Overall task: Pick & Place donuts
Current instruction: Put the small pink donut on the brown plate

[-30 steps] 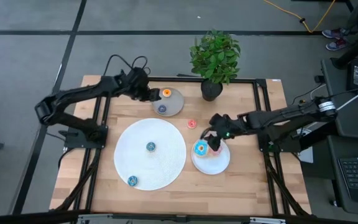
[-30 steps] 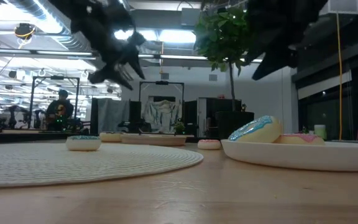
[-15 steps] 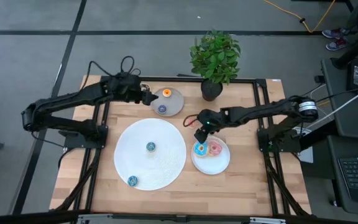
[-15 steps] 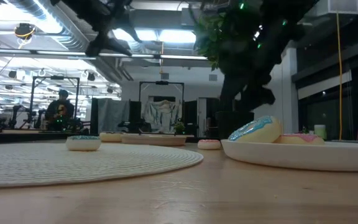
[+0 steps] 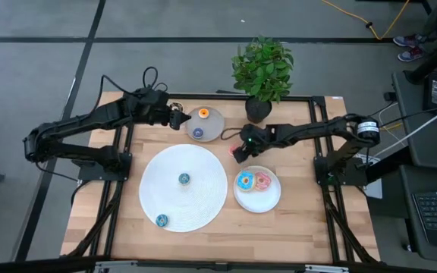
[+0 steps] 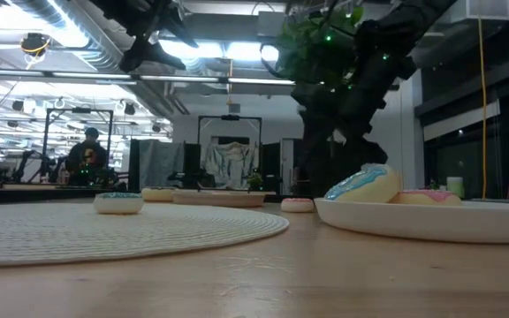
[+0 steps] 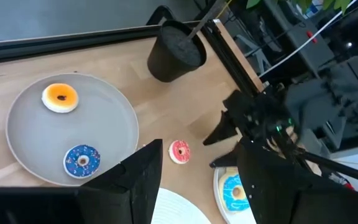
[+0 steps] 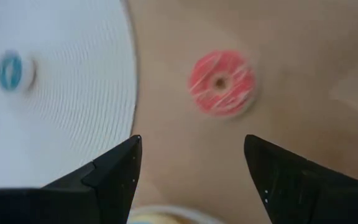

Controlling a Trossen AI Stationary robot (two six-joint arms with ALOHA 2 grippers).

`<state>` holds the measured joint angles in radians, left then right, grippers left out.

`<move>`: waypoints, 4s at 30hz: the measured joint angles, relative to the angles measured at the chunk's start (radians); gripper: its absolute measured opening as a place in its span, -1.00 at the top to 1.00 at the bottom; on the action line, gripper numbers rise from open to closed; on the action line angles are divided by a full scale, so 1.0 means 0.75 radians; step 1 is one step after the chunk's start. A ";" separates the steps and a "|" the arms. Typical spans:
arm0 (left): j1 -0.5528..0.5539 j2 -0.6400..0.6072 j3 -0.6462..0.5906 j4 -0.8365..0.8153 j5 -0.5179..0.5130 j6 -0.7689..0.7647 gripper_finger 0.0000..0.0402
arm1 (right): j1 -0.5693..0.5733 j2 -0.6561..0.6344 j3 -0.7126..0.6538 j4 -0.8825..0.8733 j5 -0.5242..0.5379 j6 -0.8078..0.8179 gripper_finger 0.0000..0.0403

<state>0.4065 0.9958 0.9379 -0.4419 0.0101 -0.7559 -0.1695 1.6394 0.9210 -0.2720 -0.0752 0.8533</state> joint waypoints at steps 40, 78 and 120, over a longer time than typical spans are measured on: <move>0.002 0.001 0.000 0.007 -0.024 0.040 0.01 | -0.127 0.150 0.001 0.103 -0.029 0.070 -0.22; 0.002 0.001 0.000 0.006 -0.056 0.051 0.01 | -0.127 0.205 -0.002 0.135 -0.035 0.078 0.43; 0.002 0.003 0.000 -0.045 0.260 -0.211 0.01 | -0.018 0.190 0.005 0.912 -0.094 0.384 0.67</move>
<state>0.4076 0.9977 0.9379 -0.4760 0.2050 -0.9138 -0.1826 1.7821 0.9250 0.4116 -0.1455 1.1415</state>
